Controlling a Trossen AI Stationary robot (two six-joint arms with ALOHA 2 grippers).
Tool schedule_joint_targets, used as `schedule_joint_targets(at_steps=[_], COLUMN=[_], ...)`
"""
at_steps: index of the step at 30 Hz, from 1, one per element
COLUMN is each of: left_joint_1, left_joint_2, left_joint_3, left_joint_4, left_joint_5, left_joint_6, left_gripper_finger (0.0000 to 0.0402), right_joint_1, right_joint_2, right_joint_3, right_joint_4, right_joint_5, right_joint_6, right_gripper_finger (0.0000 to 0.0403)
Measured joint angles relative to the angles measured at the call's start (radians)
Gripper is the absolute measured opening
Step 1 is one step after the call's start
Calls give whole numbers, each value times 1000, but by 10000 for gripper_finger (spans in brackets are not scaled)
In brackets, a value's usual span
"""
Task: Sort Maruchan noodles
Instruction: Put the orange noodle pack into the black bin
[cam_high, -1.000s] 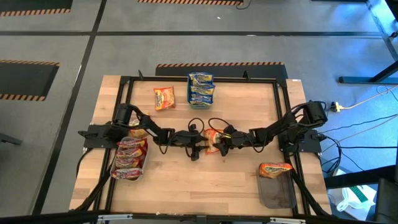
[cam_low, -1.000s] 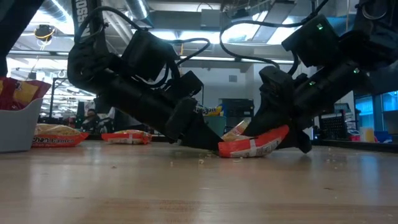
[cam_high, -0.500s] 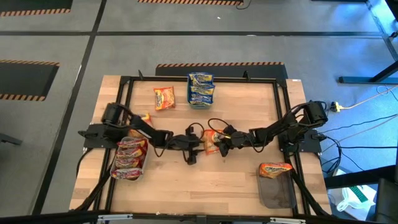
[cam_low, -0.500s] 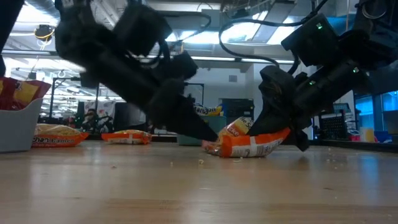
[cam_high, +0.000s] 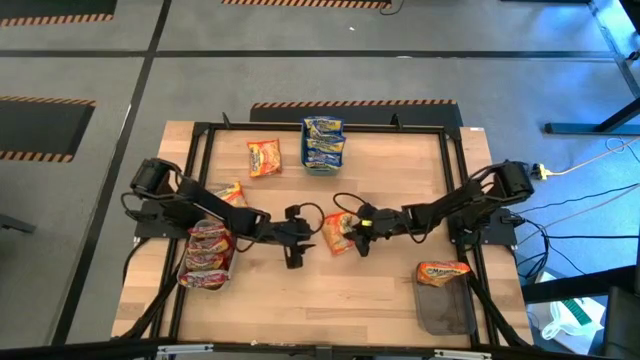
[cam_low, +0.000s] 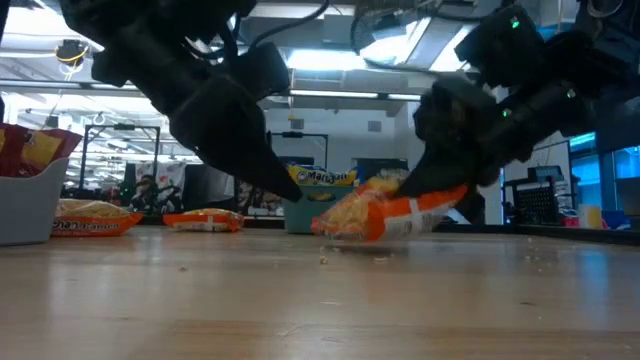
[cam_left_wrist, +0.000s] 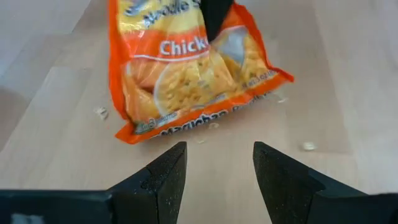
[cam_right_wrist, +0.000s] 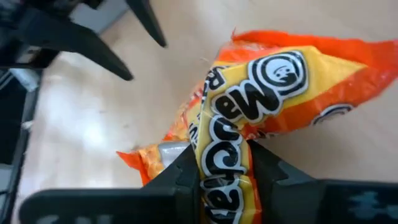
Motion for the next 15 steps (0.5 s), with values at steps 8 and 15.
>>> schedule_joint_targets(at_steps=[8, 15], left_joint_1=[-8, -11], left_joint_2=[-1, -1], left_joint_3=[1, 1], left_joint_4=[21, 24], left_joint_5=[9, 26], left_joint_6=[-47, -53], left_gripper_finger=[180, 180], right_joint_1=[1, 1], right_joint_2=[-126, -201], right_joint_3=[1, 1], right_joint_4=[-95, -209], right_joint_5=[-46, -53], right_joint_6=[-137, -201], right_gripper_finger=[61, 36])
